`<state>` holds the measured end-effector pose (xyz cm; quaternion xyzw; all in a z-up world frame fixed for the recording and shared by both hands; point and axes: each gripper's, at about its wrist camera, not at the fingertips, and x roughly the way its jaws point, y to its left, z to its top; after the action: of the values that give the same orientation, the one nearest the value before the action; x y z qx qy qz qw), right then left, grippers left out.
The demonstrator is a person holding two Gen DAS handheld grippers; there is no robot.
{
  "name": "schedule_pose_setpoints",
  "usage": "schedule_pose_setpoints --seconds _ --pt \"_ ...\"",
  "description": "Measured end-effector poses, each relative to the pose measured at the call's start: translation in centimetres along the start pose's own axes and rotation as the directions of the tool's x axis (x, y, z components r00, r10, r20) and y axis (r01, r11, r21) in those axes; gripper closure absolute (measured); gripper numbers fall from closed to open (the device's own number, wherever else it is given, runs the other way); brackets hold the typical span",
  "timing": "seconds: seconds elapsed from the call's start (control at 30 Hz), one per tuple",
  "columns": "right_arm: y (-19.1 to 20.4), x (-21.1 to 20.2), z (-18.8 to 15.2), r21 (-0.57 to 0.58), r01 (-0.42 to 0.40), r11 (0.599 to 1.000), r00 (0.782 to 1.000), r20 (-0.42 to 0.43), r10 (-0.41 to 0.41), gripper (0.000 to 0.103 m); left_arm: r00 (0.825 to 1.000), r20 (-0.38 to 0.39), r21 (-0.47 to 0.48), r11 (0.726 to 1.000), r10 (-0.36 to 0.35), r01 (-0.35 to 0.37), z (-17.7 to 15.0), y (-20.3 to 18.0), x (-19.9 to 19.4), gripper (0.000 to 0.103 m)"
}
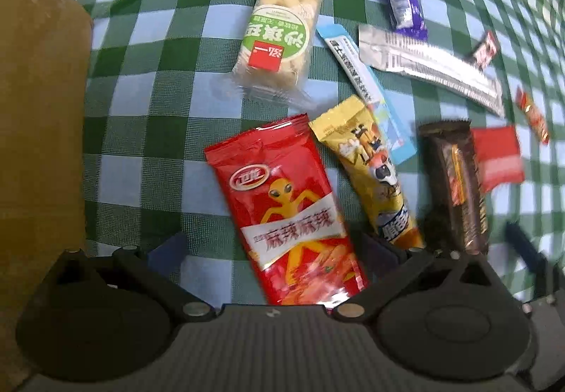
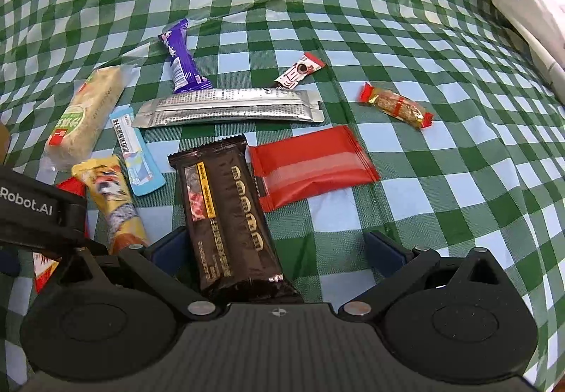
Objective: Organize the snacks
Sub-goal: 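Grasp the red spicy-strip packet with the left tool while the right grasps the dark chocolate bar, then carry the red packet and chocolate bar over the cardboard box with both tools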
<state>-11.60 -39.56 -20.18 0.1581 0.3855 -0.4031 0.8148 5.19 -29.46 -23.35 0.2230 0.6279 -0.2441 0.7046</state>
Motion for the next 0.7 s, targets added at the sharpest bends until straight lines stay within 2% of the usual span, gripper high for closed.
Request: schedule_pose_setpoints --seconds 0.03,0.07,0.1,0.13,0.17,0.2,0.27,0.4,0.57,0.7 --pt "0.0 -0.2 -0.2 -0.011 0.0 1.0 1.0 0.007 0.001 0.002 1.0 0.021 -0.011 1.0 0.016 -0.016 -0.3 -0.1 -0.3 0.014" --pt "0.1 -0.4 -0.4 -0.023 -0.01 1.0 1.0 0.014 0.01 0.013 0.999 0.042 -0.023 0.999 0.032 -0.031 -0.8 -0.2 -0.7 0.029" --pt "0.2 -0.8 -0.6 -0.04 -0.034 0.999 0.999 0.027 0.035 0.031 0.998 0.061 -0.022 1.0 0.024 -0.023 -1.4 -0.3 -0.7 0.04" --pt "0.4 -1.3 -0.8 -0.056 -0.054 0.997 0.997 0.044 0.057 0.043 0.997 0.075 -0.008 1.0 0.013 -0.013 -1.6 -0.2 -1.2 0.05" --pt "0.7 -1.8 -1.0 -0.071 -0.063 0.995 0.996 0.054 0.067 0.057 0.997 0.074 0.004 1.0 0.005 -0.005 -1.9 -0.2 -1.6 0.051" --pt "0.9 -2.1 -1.2 -0.085 -0.061 0.994 0.996 0.056 0.066 0.061 0.998 0.063 0.011 1.0 -0.016 0.015 -2.1 -0.1 -1.9 0.052" --pt "0.8 -2.7 -1.4 -0.069 -0.071 0.995 0.996 0.046 0.074 0.061 0.997 0.065 0.029 0.999 -0.045 0.043 -3.2 0.4 -3.0 0.052" --pt "-0.7 -5.6 -1.5 0.061 -0.119 0.991 0.991 0.071 0.115 0.062 0.989 0.118 0.09 0.993 -0.085 0.075 -6.3 1.5 -6.5 0.052" --pt "-1.9 -11.6 -2.3 0.175 -0.149 0.973 0.981 0.152 0.122 0.061 0.972 0.165 0.143 0.979 -0.17 0.147 -10.3 3.5 -12.2 0.052" --pt "-1.0 -17.3 -3.9 0.186 -0.184 0.965 0.969 0.202 0.146 0.061 0.955 0.23 0.174 0.973 -0.189 0.151 -14.3 6.6 -17.2 0.052"
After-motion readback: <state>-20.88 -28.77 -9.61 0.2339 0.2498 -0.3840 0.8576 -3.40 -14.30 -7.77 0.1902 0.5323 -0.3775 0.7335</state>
